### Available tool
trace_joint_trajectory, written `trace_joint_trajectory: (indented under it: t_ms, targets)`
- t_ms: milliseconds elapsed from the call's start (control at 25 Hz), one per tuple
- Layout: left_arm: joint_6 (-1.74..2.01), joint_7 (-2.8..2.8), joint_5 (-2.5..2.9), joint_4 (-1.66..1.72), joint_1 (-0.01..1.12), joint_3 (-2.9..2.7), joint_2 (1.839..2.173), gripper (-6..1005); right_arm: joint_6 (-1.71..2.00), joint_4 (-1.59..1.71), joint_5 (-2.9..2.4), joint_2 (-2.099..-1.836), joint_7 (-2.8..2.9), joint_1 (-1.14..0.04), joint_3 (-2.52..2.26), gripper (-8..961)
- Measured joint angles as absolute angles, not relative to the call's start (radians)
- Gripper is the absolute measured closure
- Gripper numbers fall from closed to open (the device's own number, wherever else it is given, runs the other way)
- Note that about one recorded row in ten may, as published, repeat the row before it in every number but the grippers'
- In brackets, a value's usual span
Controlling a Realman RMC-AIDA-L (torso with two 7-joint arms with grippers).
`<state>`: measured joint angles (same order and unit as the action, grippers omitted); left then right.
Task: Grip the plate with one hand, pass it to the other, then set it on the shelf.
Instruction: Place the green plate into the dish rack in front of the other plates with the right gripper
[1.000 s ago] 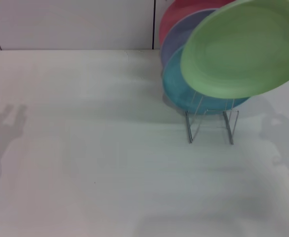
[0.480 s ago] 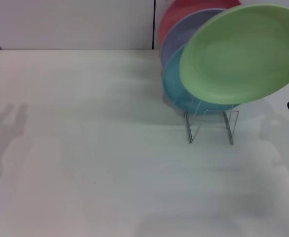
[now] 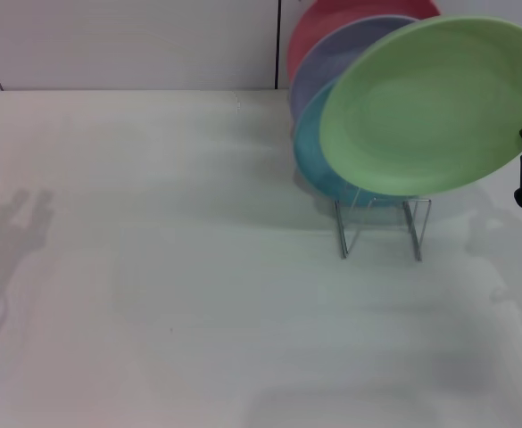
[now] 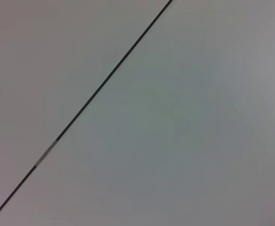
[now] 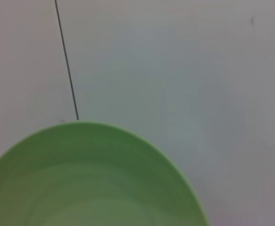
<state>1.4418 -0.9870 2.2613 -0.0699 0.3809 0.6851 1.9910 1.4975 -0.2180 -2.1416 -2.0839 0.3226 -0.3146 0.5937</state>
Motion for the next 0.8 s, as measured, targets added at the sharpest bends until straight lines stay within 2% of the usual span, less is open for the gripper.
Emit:
trace_joint_trajectory:
  t_ms: [800]
  targets:
    - [1.492, -1.025, 2.261, -0.063, 0.365, 0.662, 1.990, 575, 1.462, -0.215, -2.139, -2.088, 0.314, -0.306, 0.568, 939]
